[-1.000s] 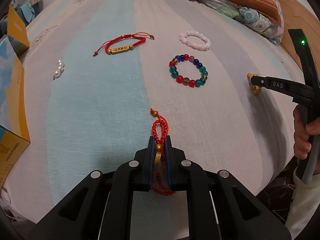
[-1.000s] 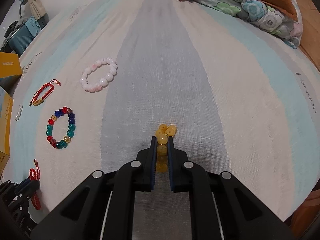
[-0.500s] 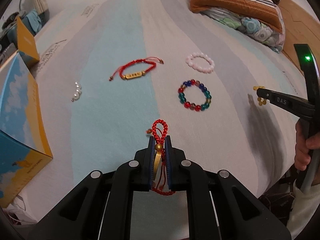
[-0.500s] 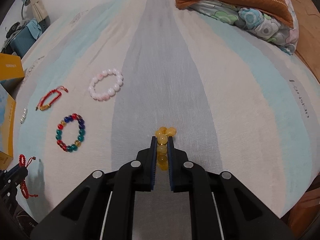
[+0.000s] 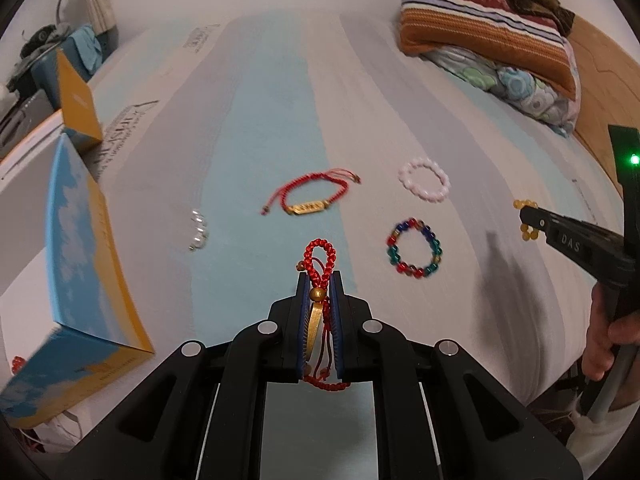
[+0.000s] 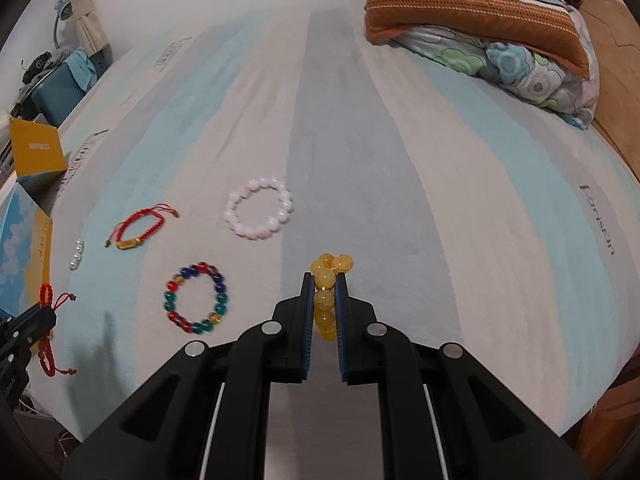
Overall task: Organize jewelry
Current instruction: 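Carry both held bracelets over the white cardboard box with both tools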
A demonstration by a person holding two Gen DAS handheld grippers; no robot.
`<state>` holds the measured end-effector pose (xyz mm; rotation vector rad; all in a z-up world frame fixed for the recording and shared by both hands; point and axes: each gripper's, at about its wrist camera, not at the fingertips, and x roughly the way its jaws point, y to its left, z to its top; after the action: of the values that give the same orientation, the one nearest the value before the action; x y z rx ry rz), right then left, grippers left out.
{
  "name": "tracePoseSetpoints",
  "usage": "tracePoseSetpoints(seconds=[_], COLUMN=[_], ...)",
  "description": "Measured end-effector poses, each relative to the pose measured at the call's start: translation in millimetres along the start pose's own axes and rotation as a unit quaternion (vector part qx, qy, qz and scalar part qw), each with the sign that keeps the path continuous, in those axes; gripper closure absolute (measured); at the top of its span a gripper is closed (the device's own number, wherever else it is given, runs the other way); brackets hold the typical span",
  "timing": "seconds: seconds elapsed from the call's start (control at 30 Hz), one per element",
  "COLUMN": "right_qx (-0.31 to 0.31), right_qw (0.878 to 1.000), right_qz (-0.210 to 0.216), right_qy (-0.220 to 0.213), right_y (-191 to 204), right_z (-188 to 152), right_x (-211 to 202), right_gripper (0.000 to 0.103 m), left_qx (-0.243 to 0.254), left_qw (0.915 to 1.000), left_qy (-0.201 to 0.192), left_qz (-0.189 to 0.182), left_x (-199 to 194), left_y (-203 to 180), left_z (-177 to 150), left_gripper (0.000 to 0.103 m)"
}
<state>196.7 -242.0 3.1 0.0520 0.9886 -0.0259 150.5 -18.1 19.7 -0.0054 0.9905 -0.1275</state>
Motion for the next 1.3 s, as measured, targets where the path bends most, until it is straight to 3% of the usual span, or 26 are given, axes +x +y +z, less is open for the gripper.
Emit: tracePoseSetpoints(seconds=[0.77, 1.3], right_qx=[-0.054, -0.109], right_qw=[0.997, 0.988], right_qz=[0.040, 0.096], right_qy=[-0.028, -0.045], right_y=[115.4, 224.1], right_z=[36.0, 38.1], right_x=[-36.0, -65.2], right_gripper=[0.094, 0.094], left_qx=[-0.064, -0.120], left_qw=[0.9960, 0.9852], left_qy=[-0.036, -0.054], left_qz=[0.050, 0.110], left_x=[-68.8, -122.2], left_y=[89.4, 177.8], left_z=[19.4, 4.2], left_gripper=[0.094, 0.094])
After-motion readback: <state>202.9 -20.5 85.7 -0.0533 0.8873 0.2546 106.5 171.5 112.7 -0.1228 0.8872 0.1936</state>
